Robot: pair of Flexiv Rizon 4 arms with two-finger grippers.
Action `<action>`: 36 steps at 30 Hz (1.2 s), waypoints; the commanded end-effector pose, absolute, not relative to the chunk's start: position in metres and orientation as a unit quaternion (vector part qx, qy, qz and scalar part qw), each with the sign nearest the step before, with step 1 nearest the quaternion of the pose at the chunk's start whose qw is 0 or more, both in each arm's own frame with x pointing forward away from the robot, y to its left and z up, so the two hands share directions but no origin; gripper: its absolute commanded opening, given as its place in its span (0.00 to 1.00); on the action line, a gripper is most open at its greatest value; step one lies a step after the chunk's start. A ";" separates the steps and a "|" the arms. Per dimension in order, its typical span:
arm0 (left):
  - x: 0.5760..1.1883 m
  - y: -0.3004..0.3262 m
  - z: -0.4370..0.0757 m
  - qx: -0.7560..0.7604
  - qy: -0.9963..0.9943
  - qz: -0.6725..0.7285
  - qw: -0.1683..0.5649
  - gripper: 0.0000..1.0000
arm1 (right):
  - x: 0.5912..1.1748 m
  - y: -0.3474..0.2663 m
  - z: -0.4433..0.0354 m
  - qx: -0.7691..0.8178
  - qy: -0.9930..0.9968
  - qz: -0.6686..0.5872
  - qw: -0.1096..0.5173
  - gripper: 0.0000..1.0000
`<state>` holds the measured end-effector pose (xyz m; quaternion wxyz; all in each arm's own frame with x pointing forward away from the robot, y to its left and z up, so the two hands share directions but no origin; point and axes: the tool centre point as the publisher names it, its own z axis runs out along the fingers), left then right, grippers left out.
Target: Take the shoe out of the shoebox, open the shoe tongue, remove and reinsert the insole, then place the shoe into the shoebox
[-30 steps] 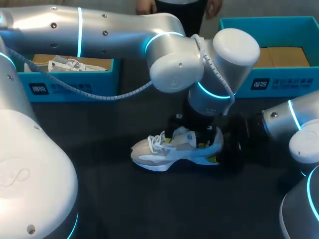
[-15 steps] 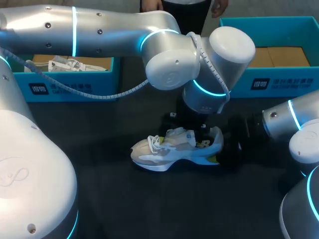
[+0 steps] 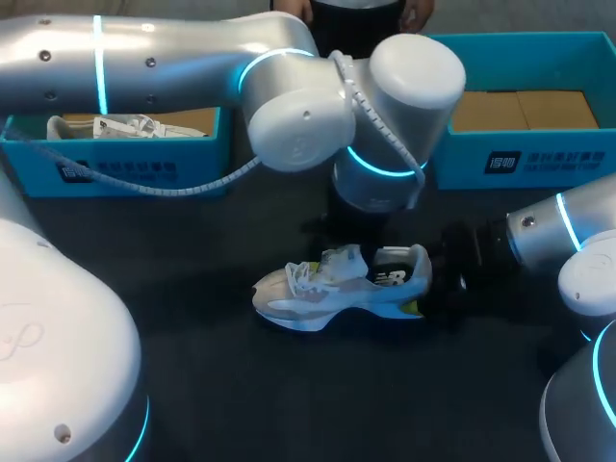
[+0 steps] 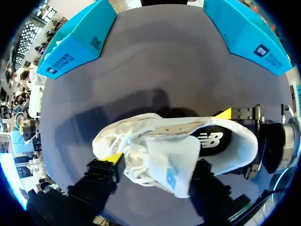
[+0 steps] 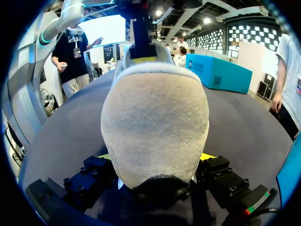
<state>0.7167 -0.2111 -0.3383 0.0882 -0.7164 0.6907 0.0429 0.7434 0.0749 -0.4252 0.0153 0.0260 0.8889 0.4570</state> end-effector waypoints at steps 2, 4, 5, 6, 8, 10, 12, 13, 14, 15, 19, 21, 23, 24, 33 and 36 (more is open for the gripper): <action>0.710 -0.207 -0.333 -0.722 0.688 0.016 0.068 0.23 | 0.744 0.077 -0.426 0.027 0.890 0.454 0.016 0.00; 0.710 -0.208 -0.333 -0.720 0.692 0.010 0.060 0.18 | 0.744 0.077 -0.426 0.027 0.890 0.454 0.016 0.00; 0.709 -0.209 -0.332 -0.720 0.692 0.008 0.057 0.17 | 0.744 0.077 -0.426 0.027 0.890 0.454 0.016 0.00; 0.709 -0.210 -0.331 -0.719 0.693 0.003 0.051 0.16 | 0.744 0.077 -0.426 0.027 0.890 0.454 0.016 0.00; 0.708 -0.210 -0.329 -0.718 0.694 -0.003 0.047 0.00 | 0.744 0.077 -0.426 0.027 0.890 0.454 0.016 0.00; 0.708 -0.210 -0.326 -0.717 0.696 -0.010 0.043 0.00 | 0.744 0.077 -0.426 0.027 0.890 0.454 0.016 0.00; 0.708 -0.209 -0.324 -0.717 0.695 -0.013 0.043 0.00 | 0.744 0.077 -0.426 0.027 0.890 0.454 0.016 0.00; 0.707 -0.208 -0.323 -0.717 0.695 -0.015 0.043 0.00 | 0.744 0.077 -0.426 0.027 0.890 0.454 0.016 0.00; 0.707 -0.207 -0.322 -0.717 0.696 -0.017 0.042 0.00 | 0.744 0.077 -0.426 0.027 0.890 0.454 0.016 0.00; 0.706 -0.206 -0.321 -0.718 0.695 -0.019 0.041 0.00 | 0.744 0.077 -0.426 0.027 0.890 0.454 0.016 0.00; 0.706 -0.198 -0.319 -0.720 0.693 -0.024 0.035 0.00 | 0.744 0.077 -0.426 0.027 0.890 0.454 0.016 0.00; 0.705 -0.195 -0.319 -0.720 0.692 -0.024 0.035 0.00 | 0.744 0.077 -0.426 0.027 0.890 0.454 0.016 0.00; 0.704 -0.191 -0.319 -0.722 0.691 -0.026 0.033 0.00 | 0.744 0.077 -0.426 0.027 0.890 0.454 0.016 0.00; 0.702 -0.188 -0.319 -0.722 0.690 -0.026 0.033 0.00 | 0.744 0.077 -0.426 0.027 0.890 0.454 0.016 0.00; 0.697 -0.162 -0.319 -0.738 0.673 -0.025 0.035 0.03 | 0.744 0.077 -0.426 0.027 0.890 0.454 0.016 0.00; 0.695 -0.154 -0.323 -0.742 0.670 -0.018 0.035 0.11 | 0.744 0.077 -0.426 0.027 0.890 0.454 0.016 0.00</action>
